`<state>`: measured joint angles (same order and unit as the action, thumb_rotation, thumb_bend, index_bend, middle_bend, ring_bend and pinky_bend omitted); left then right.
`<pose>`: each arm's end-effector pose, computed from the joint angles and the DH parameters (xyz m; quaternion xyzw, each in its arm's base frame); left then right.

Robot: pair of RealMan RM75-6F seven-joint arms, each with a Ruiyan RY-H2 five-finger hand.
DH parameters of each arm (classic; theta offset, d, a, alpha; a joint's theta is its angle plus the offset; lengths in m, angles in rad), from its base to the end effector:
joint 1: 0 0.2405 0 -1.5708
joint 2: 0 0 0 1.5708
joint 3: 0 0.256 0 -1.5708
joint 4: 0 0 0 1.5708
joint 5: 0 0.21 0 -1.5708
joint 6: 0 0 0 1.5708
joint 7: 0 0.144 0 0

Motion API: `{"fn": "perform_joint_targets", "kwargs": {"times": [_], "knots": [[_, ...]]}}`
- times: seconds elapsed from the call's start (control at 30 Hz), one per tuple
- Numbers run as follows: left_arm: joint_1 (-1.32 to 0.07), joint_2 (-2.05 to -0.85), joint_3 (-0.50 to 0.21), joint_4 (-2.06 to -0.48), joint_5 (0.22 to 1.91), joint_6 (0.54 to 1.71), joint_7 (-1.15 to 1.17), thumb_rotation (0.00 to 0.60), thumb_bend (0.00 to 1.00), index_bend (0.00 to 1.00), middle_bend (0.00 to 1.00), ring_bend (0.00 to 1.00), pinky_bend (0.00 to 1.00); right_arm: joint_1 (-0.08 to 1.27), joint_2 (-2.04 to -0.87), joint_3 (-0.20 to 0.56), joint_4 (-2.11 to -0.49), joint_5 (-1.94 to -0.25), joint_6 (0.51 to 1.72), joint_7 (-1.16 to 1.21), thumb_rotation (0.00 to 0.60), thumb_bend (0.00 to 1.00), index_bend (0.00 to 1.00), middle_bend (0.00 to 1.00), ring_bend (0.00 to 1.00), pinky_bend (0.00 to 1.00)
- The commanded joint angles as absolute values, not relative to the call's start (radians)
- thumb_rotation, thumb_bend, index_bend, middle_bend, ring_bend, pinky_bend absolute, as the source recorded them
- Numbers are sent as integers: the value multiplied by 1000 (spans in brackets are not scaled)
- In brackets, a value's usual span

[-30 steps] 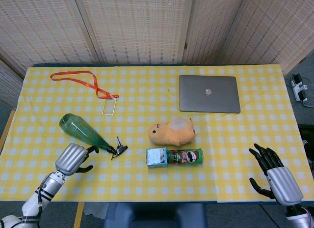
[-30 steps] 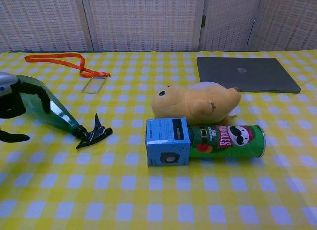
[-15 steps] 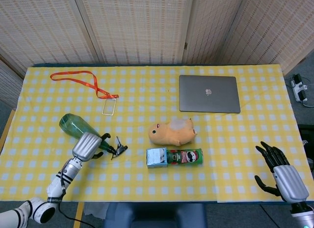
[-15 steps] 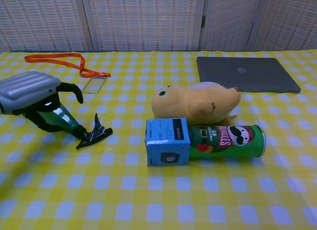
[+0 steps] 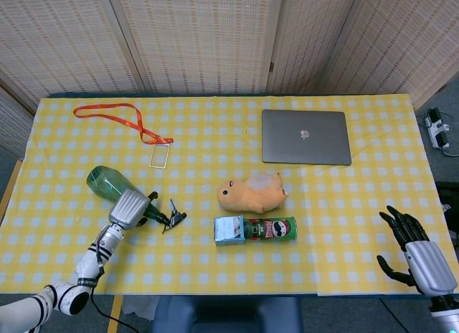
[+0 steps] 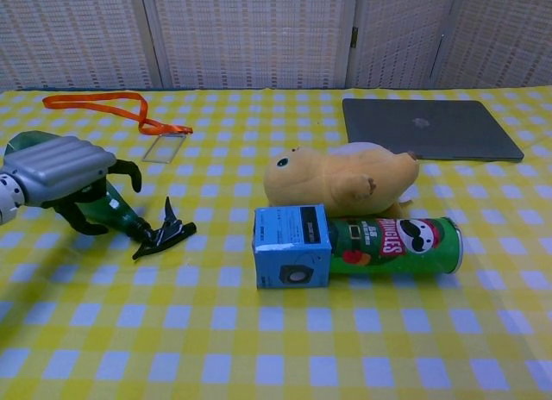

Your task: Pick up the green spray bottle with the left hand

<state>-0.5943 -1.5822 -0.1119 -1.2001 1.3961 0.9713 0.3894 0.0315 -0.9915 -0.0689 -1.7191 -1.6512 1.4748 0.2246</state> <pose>-0.2315 0.3324 -0.0131 -0.7950 -0.2449 -0.2773 0.4807 -0.2982 -0.1369 0.1647 0.6022 -0.4755 0.4107 0.4925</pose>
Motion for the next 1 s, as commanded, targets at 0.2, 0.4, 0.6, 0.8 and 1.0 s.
{"fn": "perform_joint_targets", "kwargs": {"times": [0.2,0.4,0.6,0.8,1.0], "knots": [[-596,-1651,-91,-1079,1432,1039,363,600,224,539,1000,1000,1000,32,-987,-76,-1725,-1663,1472,226,600,413,0,0,0,0],[-583,-1675,-82,-1023,1481,1131,288,600,311,717,1000,1000,1000,28,-986,-78,-1726,-1673,1483,229,600,412,0,0,0,0],[-548,-1600,-124,-1160,1485,1250,155,600,324,720,1000,1000,1000,28,-988,-80,-1729,-1679,1484,227,600,413,0,0,0,0],[-484,-1356,-209,-1567,1391,1264,-224,600,361,723,1000,1000,1000,23,-991,-85,-1730,-1695,1496,220,600,413,0,0,0,0],[-429,-1109,-311,-1843,1272,1226,-509,600,377,723,1000,1000,1000,23,-996,-91,-1739,-1708,1495,202,600,412,0,0,0,0]]}}
